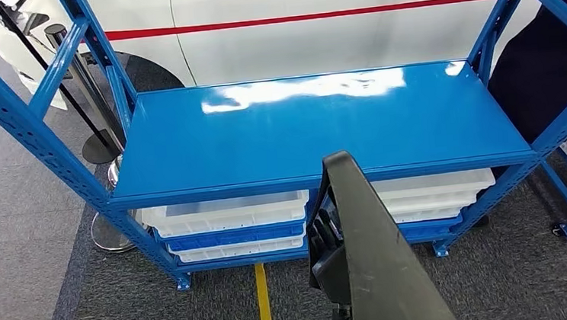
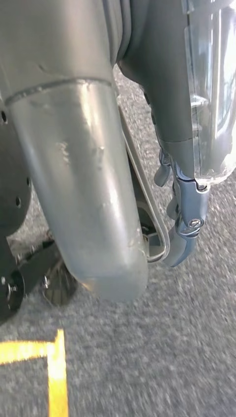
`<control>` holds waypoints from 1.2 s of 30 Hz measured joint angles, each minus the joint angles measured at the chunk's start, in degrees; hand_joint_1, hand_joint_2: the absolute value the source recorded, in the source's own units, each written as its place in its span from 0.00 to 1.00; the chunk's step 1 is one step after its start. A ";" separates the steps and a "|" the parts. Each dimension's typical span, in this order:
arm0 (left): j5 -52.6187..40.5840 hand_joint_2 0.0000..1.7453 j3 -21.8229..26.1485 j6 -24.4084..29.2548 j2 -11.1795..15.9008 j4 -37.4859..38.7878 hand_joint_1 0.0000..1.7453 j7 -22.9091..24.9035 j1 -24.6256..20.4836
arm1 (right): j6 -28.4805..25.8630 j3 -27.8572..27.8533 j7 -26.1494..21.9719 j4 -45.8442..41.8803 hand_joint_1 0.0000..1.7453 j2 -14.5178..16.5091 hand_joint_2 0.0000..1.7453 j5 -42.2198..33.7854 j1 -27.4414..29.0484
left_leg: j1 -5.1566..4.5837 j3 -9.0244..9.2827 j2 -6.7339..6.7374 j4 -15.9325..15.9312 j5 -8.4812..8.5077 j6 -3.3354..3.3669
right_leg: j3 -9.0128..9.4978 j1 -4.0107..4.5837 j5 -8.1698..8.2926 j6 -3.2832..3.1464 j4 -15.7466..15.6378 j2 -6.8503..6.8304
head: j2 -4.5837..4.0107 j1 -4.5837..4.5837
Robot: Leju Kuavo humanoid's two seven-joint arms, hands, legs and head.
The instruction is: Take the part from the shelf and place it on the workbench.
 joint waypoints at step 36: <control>-2.20 0.00 0.04 -0.43 0.14 -0.09 0.00 0.56 -0.48 | 0.63 -1.59 -0.04 -1.60 1.00 -0.55 1.00 -5.20 3.51 | 0.20 0.42 3.37 1.09 -1.44 -0.94 | 7.36 -0.91 5.37 0.97 -7.87 -1.72 | 0.00 -0.04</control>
